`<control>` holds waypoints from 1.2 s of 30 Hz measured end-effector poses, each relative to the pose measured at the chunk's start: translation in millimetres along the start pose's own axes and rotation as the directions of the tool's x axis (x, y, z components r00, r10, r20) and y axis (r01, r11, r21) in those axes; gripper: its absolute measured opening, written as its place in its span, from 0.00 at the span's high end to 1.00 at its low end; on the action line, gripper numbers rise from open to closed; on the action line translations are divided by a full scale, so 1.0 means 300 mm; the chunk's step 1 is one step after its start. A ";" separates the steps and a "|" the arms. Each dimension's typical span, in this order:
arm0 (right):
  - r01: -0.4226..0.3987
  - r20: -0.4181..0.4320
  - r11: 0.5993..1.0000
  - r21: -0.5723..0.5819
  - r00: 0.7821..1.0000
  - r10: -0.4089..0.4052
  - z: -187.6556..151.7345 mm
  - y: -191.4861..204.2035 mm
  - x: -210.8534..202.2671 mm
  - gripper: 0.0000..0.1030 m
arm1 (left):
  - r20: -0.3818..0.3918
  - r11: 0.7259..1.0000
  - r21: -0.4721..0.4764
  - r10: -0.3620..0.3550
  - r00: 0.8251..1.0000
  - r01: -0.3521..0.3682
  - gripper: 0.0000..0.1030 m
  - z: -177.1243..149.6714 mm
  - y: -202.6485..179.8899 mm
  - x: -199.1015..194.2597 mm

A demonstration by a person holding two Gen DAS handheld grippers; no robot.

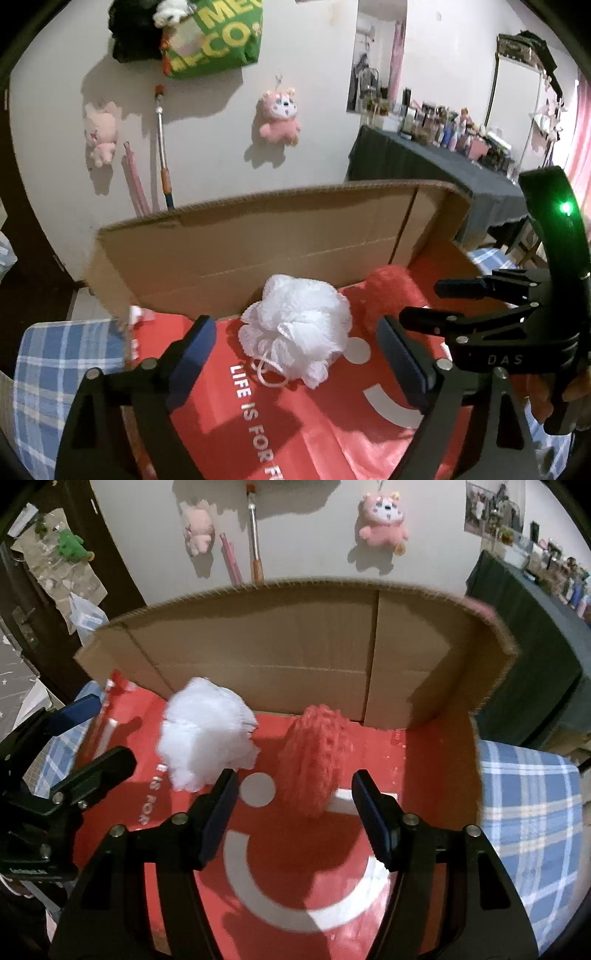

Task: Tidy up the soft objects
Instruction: 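Open both tools to drop the poufs inside the box, then pull both tools back from the box toward the remaining items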

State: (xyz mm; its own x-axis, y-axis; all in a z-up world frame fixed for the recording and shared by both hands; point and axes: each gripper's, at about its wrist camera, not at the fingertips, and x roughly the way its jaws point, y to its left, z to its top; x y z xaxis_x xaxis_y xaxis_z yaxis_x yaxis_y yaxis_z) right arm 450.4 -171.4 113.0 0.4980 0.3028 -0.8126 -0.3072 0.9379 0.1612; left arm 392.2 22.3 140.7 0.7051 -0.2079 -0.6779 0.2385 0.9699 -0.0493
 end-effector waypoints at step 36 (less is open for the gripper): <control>0.021 0.578 0.990 -0.142 0.813 0.065 -0.689 0.313 -0.952 0.10 | 0.494 1.000 0.009 0.014 0.870 -0.021 0.00 -0.430 -0.200 -1.089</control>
State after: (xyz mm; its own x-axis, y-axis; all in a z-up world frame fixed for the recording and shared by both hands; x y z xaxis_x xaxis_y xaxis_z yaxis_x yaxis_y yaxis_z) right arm 111.8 -204.7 244.5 0.8538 0.4055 -0.3265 -0.4084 0.9106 0.0630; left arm 61.4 48.4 270.6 0.9461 -0.2298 -0.2282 0.2296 0.9729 -0.0278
